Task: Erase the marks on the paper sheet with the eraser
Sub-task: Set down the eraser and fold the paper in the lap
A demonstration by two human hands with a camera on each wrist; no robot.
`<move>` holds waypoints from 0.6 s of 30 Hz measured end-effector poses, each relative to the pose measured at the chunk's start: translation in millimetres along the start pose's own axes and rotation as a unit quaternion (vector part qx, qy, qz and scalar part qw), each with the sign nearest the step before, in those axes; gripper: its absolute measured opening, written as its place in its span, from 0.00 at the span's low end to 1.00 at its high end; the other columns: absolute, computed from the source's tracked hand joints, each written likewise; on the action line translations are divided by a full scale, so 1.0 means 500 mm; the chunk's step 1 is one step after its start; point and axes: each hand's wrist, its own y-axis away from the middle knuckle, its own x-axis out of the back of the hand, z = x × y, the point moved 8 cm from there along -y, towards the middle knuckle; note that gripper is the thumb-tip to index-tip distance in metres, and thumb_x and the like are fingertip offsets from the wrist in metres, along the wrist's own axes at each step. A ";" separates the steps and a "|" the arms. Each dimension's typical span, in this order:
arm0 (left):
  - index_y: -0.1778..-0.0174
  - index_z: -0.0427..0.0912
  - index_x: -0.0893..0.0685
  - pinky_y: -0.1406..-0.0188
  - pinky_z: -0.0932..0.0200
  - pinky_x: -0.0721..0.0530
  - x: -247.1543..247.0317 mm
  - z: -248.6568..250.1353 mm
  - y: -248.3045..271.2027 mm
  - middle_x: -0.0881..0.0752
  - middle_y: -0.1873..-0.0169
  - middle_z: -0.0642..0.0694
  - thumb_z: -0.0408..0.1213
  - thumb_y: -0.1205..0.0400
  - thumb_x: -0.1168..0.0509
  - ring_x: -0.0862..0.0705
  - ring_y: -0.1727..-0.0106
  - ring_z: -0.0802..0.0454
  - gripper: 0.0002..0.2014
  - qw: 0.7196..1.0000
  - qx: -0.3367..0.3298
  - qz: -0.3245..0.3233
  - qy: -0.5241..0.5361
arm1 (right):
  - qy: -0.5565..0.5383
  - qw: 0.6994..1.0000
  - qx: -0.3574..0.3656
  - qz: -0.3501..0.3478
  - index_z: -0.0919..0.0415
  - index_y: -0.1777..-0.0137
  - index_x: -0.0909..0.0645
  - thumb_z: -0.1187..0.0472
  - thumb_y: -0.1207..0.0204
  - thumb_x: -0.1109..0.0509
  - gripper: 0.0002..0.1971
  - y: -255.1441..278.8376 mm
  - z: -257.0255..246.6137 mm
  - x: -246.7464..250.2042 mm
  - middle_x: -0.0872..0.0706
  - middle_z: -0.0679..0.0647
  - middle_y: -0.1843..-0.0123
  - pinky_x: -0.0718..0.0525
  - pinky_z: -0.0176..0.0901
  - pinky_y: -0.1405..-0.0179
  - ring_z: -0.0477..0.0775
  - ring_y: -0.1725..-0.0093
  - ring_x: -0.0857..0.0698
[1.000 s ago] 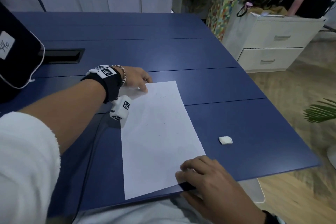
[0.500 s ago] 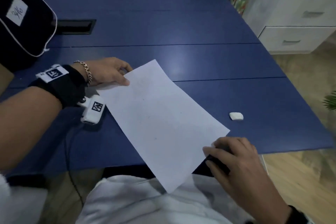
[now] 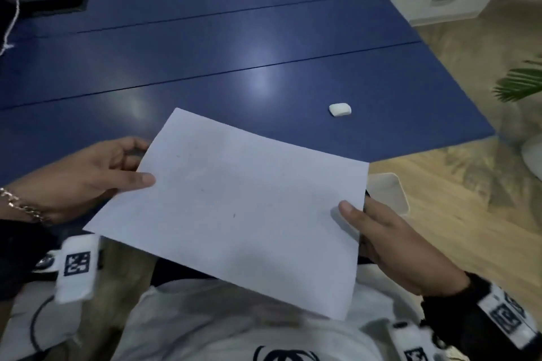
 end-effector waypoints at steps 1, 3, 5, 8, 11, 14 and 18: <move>0.31 0.35 0.19 0.60 0.47 0.04 -0.024 -0.012 0.012 0.07 0.41 0.31 0.23 0.23 0.32 0.05 0.50 0.34 0.22 1.000 0.005 -0.007 0.005 | 0.000 1.000 0.007 -0.008 0.48 0.21 0.19 0.54 0.08 0.39 0.19 0.008 0.004 0.008 0.09 0.48 0.27 0.09 0.58 0.33 0.57 0.29 0.09; 0.32 0.37 0.17 0.57 0.45 0.04 -0.071 -0.028 0.035 0.07 0.39 0.33 0.22 0.23 0.32 0.05 0.46 0.33 0.22 1.000 0.008 -0.018 0.017 | -0.016 1.000 0.004 -0.003 0.53 0.21 0.18 0.59 0.08 0.39 0.19 0.031 0.020 0.039 0.09 0.52 0.27 0.08 0.59 0.34 0.60 0.30 0.09; 0.36 0.44 0.10 0.53 0.45 0.04 -0.125 -0.029 0.052 0.08 0.37 0.34 0.21 0.22 0.32 0.06 0.42 0.33 0.21 0.999 -0.005 -0.042 0.021 | -0.043 0.999 0.002 0.008 0.58 0.22 0.18 0.63 0.09 0.38 0.19 0.059 0.038 0.084 0.09 0.57 0.27 0.07 0.56 0.36 0.64 0.30 0.09; 0.31 0.56 0.10 0.43 0.40 0.06 -0.237 -0.023 0.066 0.09 0.33 0.38 0.28 0.17 0.26 0.08 0.36 0.33 0.22 0.989 -0.035 -0.140 -0.013 | -0.043 0.998 -0.005 0.040 0.61 0.23 0.16 0.64 0.09 0.38 0.18 0.101 0.065 0.172 0.09 0.60 0.28 0.08 0.54 0.35 0.66 0.30 0.09; 0.27 0.59 0.13 0.45 0.43 0.06 -0.338 -0.031 0.051 0.09 0.32 0.39 0.35 0.15 0.26 0.09 0.35 0.34 0.21 0.978 -0.036 -0.201 -0.029 | -0.036 0.997 -0.026 0.068 0.63 0.24 0.15 0.64 0.09 0.37 0.17 0.142 0.104 0.269 0.09 0.62 0.28 0.08 0.55 0.35 0.68 0.30 0.09; 0.27 0.56 0.13 0.44 0.44 0.08 -0.433 -0.051 0.025 0.09 0.33 0.36 0.36 0.13 0.26 0.10 0.35 0.31 0.19 0.967 -0.017 -0.251 -0.027 | -0.049 0.994 -0.053 0.087 0.64 0.26 0.14 0.63 0.10 0.36 0.17 0.181 0.156 0.350 0.10 0.65 0.28 0.08 0.56 0.34 0.71 0.30 0.10; 0.27 0.46 0.13 0.53 0.51 0.08 -0.539 -0.076 -0.019 0.07 0.39 0.33 0.31 0.13 0.31 0.07 0.45 0.37 0.18 0.958 0.015 -0.285 -0.030 | -0.065 0.989 -0.092 0.101 0.70 0.27 0.14 0.64 0.10 0.36 0.17 0.215 0.229 0.426 0.10 0.69 0.29 0.09 0.57 0.34 0.73 0.30 0.11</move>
